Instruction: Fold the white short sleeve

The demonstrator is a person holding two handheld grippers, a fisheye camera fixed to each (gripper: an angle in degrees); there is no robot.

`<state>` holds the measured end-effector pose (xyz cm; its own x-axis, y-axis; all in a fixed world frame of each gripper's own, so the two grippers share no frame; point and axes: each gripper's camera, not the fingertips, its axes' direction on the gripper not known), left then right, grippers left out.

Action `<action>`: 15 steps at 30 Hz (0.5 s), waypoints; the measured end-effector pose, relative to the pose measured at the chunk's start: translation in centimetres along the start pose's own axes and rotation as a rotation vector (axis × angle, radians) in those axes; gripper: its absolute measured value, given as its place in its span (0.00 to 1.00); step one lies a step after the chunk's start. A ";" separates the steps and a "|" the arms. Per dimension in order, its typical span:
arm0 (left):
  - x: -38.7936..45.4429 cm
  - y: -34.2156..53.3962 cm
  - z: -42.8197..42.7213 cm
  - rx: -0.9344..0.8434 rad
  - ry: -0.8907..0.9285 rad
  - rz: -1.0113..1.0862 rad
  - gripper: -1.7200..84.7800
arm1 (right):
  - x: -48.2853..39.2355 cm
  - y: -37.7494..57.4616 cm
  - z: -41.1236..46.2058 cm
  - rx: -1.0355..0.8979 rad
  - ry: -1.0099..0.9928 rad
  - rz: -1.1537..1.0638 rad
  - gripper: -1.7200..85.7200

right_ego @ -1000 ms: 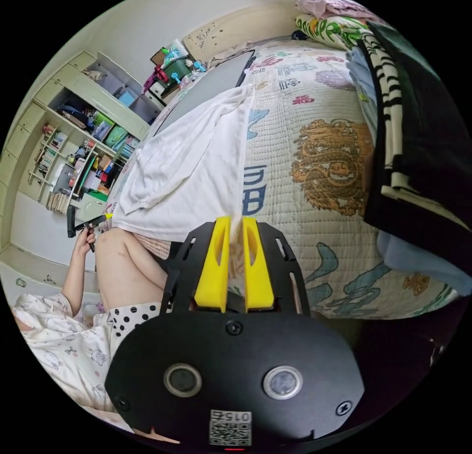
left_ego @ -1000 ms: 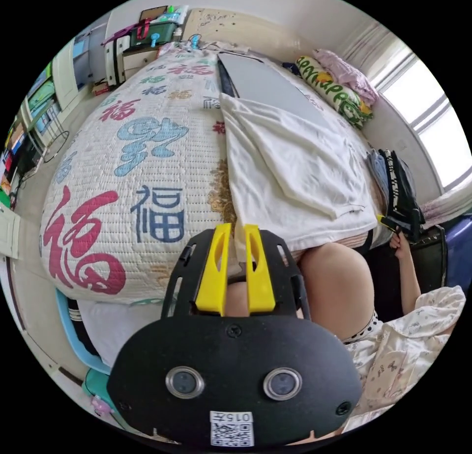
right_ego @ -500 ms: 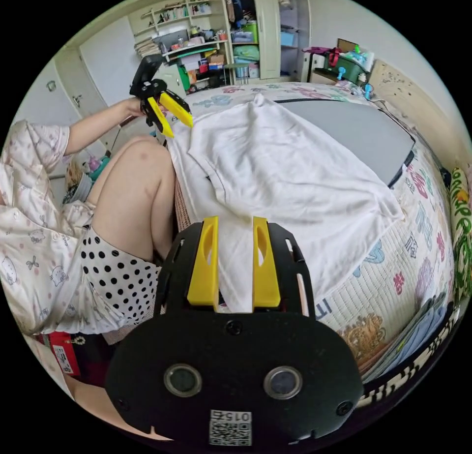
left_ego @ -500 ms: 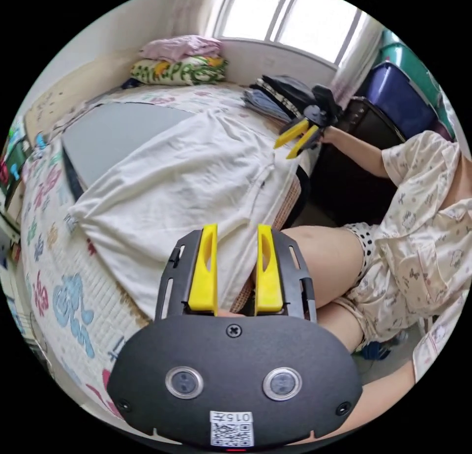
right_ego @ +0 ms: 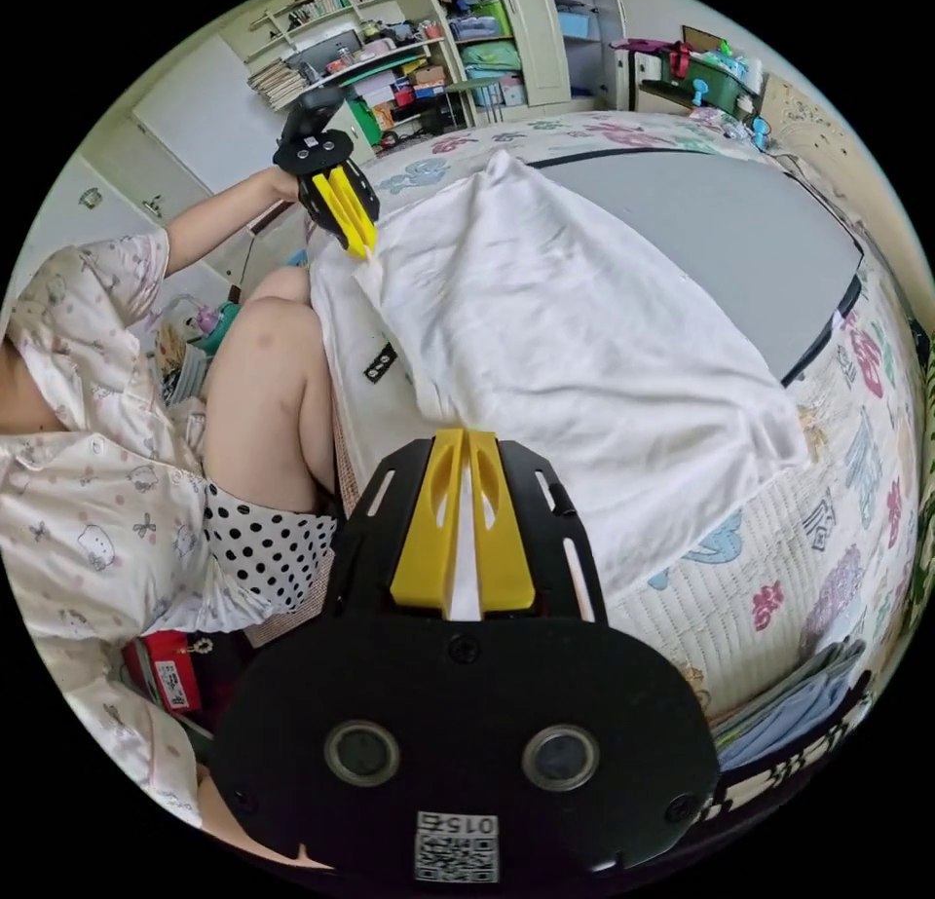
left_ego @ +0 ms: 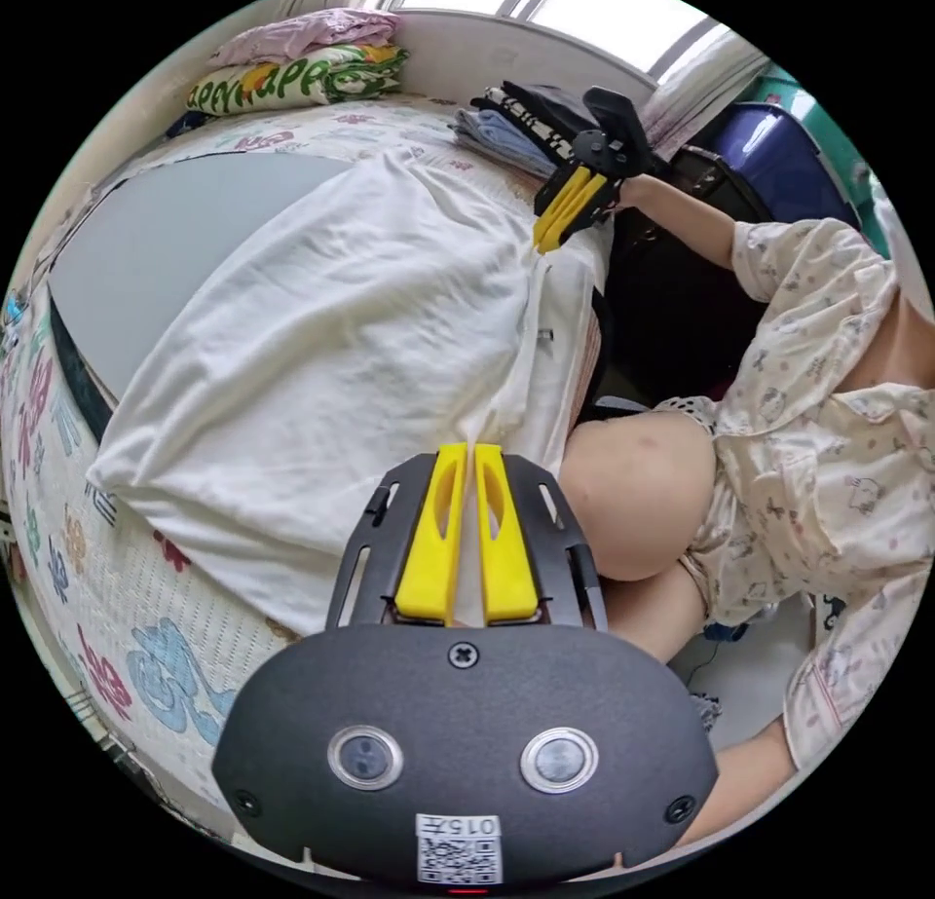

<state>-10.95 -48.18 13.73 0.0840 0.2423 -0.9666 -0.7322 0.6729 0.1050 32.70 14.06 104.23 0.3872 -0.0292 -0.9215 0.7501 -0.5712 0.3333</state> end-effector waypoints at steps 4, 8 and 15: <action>-9.2 -4.8 -8.3 0.120 -0.067 -0.085 0.03 | 9.0 -6.0 -7.0 0.136 0.174 0.099 0.02; -19.5 -10.1 -18.7 0.526 -0.343 -0.407 0.05 | 21.5 -17.1 -14.1 0.346 0.517 0.418 0.05; -15.4 -8.5 -12.2 0.559 -0.297 -0.379 0.14 | 21.4 -13.2 -7.8 0.368 0.074 0.277 0.13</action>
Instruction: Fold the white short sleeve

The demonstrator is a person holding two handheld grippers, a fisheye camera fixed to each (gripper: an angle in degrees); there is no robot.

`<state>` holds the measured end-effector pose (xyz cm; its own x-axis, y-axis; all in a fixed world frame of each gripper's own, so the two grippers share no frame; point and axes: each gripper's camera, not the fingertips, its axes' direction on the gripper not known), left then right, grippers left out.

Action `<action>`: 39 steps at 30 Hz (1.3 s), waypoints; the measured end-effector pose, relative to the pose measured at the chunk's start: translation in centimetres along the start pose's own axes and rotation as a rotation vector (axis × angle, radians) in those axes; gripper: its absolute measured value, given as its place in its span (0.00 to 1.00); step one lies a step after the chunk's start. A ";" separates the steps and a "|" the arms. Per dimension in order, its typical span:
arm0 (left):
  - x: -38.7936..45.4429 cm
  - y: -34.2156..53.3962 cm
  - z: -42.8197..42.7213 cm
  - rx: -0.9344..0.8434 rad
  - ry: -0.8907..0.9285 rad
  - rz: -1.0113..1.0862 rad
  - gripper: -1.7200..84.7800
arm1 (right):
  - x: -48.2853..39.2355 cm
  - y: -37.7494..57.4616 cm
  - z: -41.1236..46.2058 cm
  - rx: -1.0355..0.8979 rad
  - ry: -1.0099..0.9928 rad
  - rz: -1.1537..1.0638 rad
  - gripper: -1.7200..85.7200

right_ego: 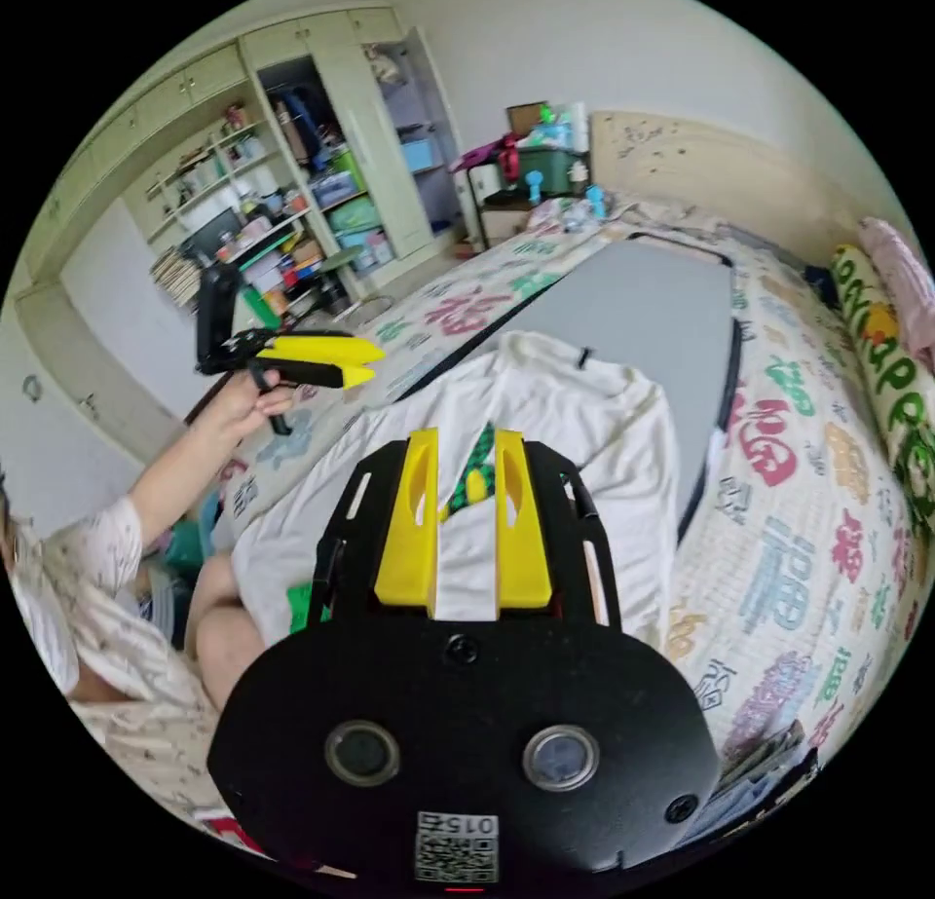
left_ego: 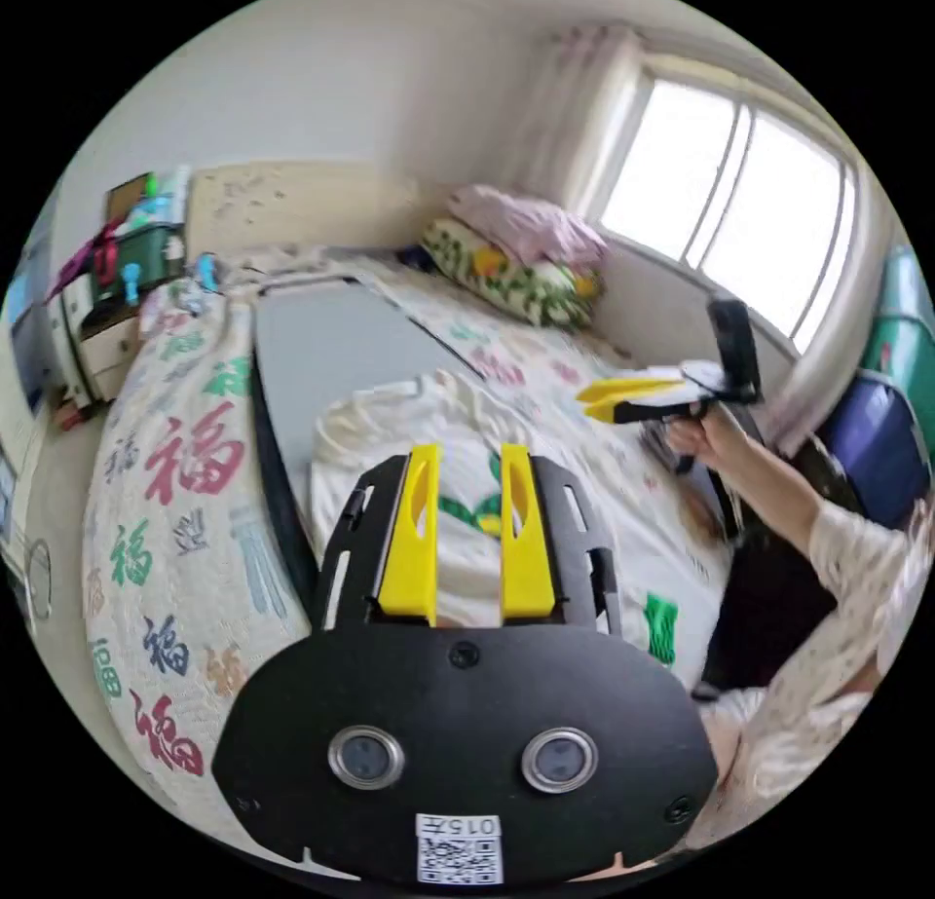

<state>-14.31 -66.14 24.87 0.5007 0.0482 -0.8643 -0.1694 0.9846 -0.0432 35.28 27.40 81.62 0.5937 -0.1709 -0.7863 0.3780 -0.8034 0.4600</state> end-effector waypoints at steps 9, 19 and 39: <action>12.0 24.3 3.4 -0.038 0.274 0.045 0.14 | 0.3 29.3 1.1 -0.105 -0.163 0.149 0.14; 19.3 32.1 6.6 0.023 0.447 0.188 0.14 | 1.9 39.2 0.6 -0.085 -0.009 0.335 0.09; 11.4 43.5 9.4 0.077 0.489 -0.277 0.09 | -5.9 36.6 6.3 0.081 -0.462 0.086 0.10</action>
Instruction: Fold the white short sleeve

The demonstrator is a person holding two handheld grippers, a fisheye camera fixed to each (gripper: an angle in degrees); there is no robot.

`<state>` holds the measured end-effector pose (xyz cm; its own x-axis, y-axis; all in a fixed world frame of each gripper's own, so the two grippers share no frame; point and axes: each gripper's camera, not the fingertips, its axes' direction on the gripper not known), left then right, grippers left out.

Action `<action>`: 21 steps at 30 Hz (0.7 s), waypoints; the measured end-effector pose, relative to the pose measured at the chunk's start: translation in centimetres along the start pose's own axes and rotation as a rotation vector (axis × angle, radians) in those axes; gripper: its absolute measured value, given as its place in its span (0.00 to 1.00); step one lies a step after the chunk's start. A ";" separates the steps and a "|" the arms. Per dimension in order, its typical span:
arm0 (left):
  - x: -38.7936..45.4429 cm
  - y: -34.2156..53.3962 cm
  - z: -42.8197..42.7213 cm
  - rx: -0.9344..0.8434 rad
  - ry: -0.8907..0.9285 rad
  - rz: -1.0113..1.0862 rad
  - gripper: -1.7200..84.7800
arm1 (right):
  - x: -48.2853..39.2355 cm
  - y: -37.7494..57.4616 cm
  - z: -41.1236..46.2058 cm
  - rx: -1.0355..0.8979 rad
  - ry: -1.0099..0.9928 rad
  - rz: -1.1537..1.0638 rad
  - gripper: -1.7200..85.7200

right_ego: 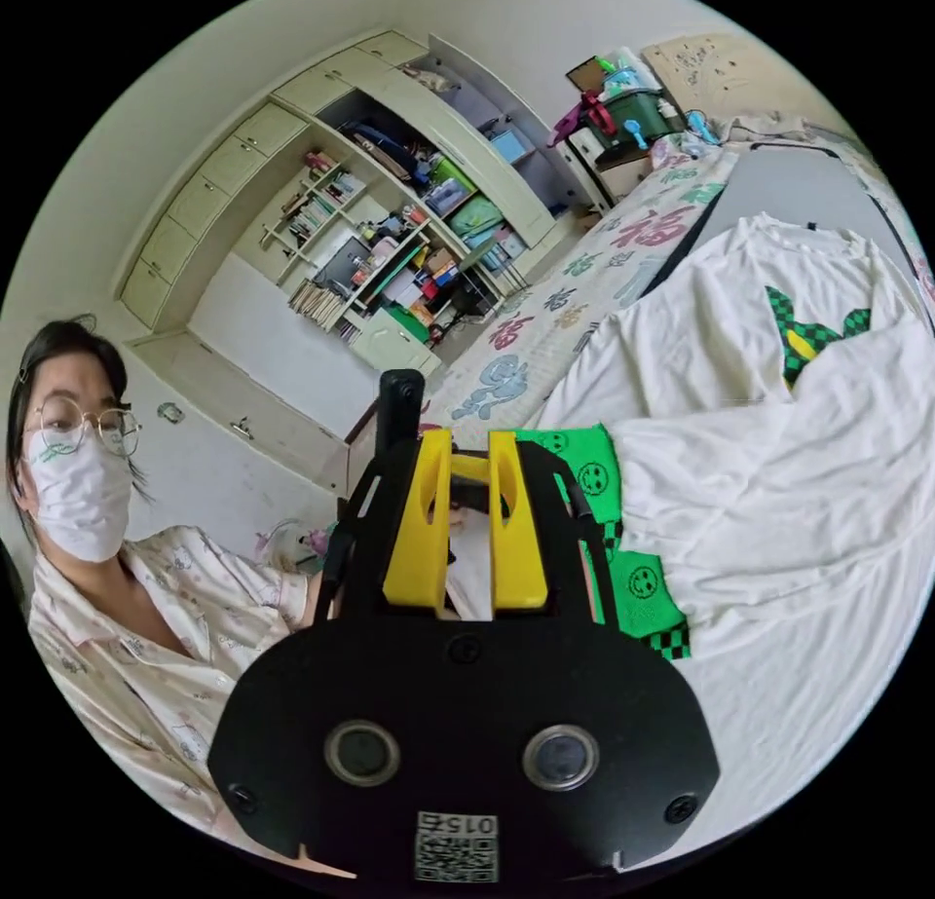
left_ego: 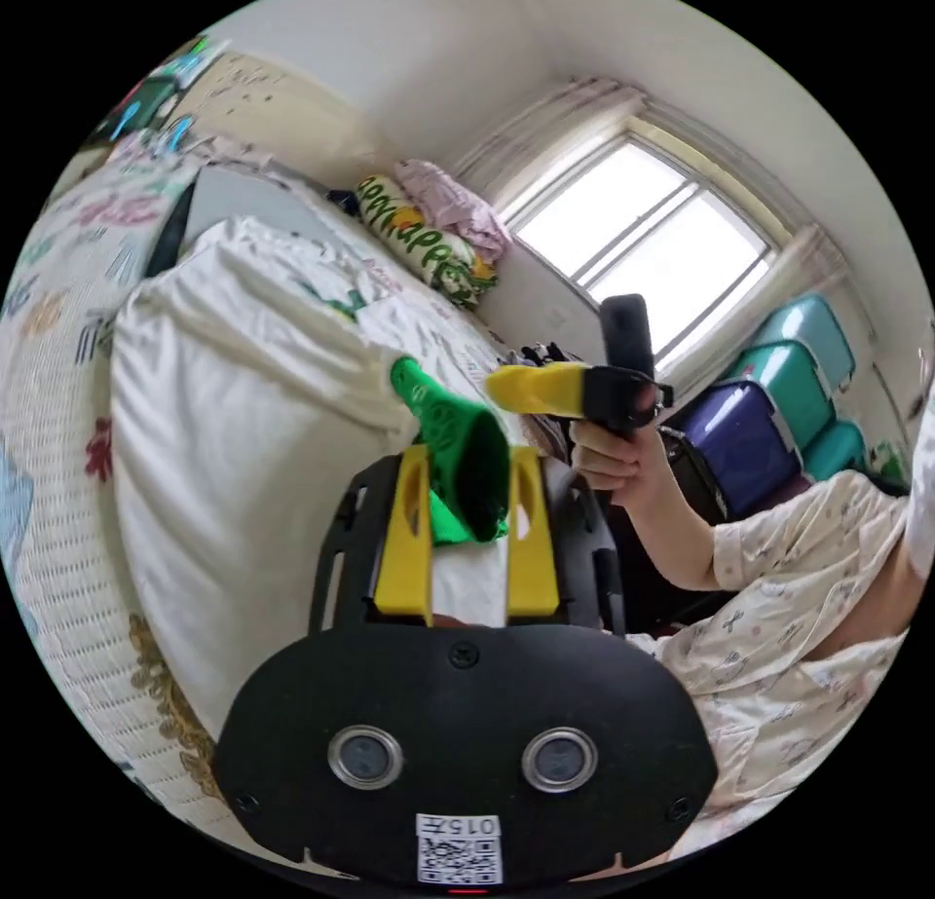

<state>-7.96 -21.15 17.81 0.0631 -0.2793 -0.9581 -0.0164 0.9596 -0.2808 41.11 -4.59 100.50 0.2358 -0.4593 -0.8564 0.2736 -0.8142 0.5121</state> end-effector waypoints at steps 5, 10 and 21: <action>-3.1 3.0 -3.3 0.144 -0.059 -0.134 0.03 | -2.4 6.2 1.8 -0.159 0.319 -0.195 0.13; -3.4 4.8 -2.9 0.165 -0.071 -0.142 0.02 | -1.7 13.8 7.9 -0.413 0.504 -0.270 0.15; -3.6 7.7 0.0 0.151 -0.092 -0.151 0.02 | -0.5 19.4 16.8 -0.541 0.700 -0.368 0.13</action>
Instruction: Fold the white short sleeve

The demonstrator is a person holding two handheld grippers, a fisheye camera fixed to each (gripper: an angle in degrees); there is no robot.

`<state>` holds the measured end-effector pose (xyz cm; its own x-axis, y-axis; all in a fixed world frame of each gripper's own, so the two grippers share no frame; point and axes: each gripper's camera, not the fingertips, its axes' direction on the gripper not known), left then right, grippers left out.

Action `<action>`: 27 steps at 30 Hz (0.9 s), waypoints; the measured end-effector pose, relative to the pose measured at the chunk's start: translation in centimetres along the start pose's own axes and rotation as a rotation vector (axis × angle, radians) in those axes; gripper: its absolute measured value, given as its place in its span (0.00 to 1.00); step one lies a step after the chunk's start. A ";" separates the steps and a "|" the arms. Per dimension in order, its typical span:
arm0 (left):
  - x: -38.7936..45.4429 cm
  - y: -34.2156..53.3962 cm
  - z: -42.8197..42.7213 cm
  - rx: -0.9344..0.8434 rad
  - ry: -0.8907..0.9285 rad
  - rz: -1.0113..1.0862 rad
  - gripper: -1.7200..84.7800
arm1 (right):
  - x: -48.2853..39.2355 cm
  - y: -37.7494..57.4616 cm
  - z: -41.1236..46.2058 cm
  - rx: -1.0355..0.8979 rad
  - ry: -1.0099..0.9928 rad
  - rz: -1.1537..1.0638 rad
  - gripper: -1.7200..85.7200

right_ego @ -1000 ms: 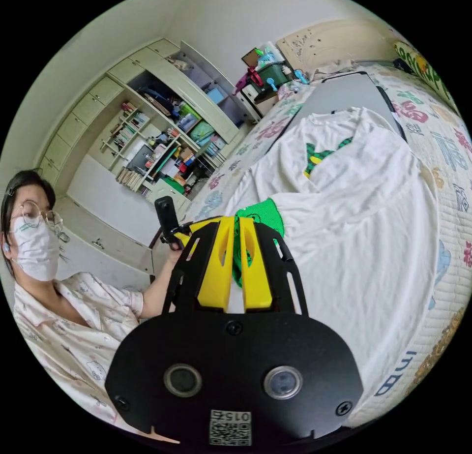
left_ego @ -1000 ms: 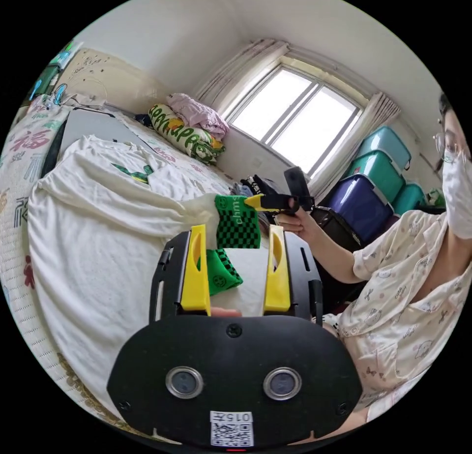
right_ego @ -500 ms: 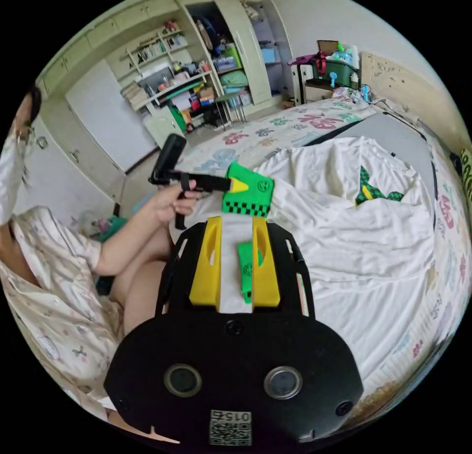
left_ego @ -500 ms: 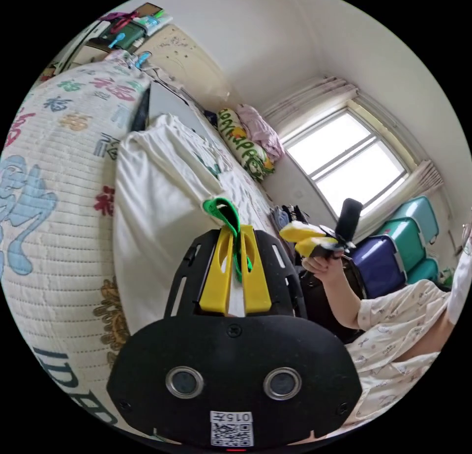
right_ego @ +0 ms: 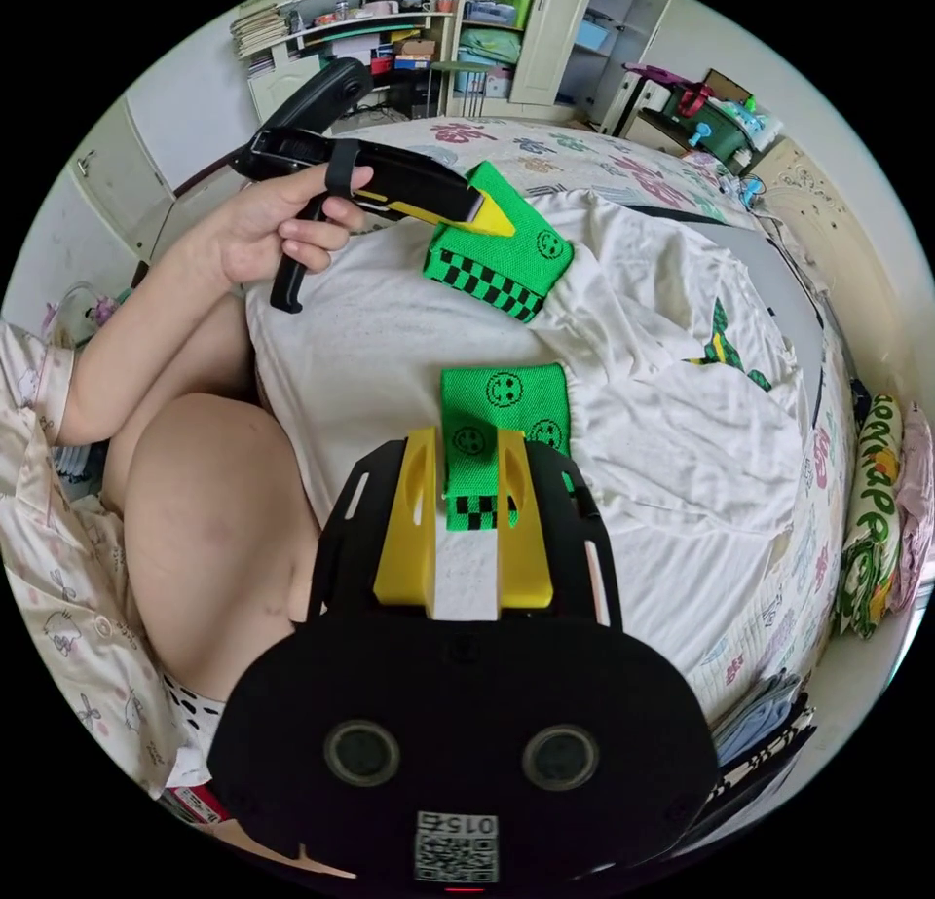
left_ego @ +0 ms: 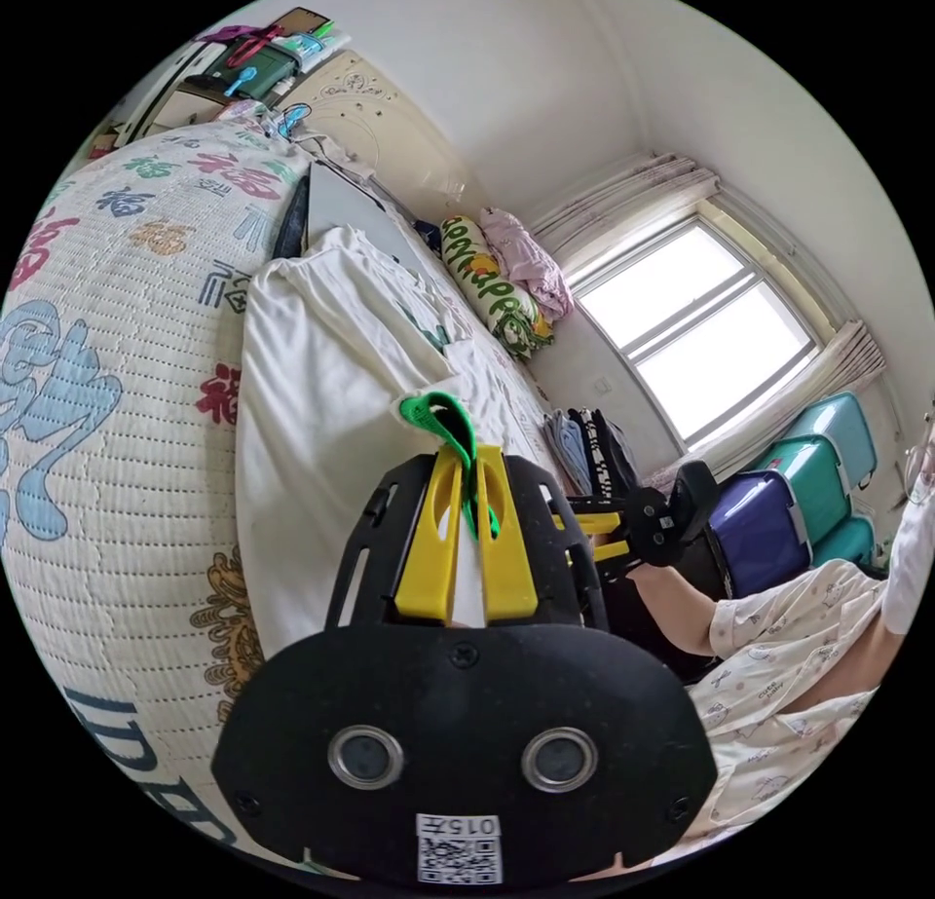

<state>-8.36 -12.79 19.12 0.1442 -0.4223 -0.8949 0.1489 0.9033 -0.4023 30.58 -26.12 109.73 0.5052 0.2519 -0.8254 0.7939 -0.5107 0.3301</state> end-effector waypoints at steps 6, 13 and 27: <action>-0.2 1.2 0.7 -0.001 0.022 -0.013 0.02 | -2.6 -1.7 0.3 -0.034 0.094 -0.035 0.10; 0.2 2.5 0.8 0.006 0.033 -0.015 0.02 | -3.6 -4.7 -2.7 0.019 0.246 0.013 0.07; 2.8 2.6 -0.7 0.075 -0.010 0.009 0.02 | 7.6 -16.8 -13.6 0.106 -0.177 0.225 0.03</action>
<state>-8.26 -11.59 15.40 0.1552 -0.4155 -0.8963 0.2204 0.8990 -0.3786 25.71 -4.48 104.16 0.5899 -0.0197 -0.8073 0.6245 -0.6227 0.4715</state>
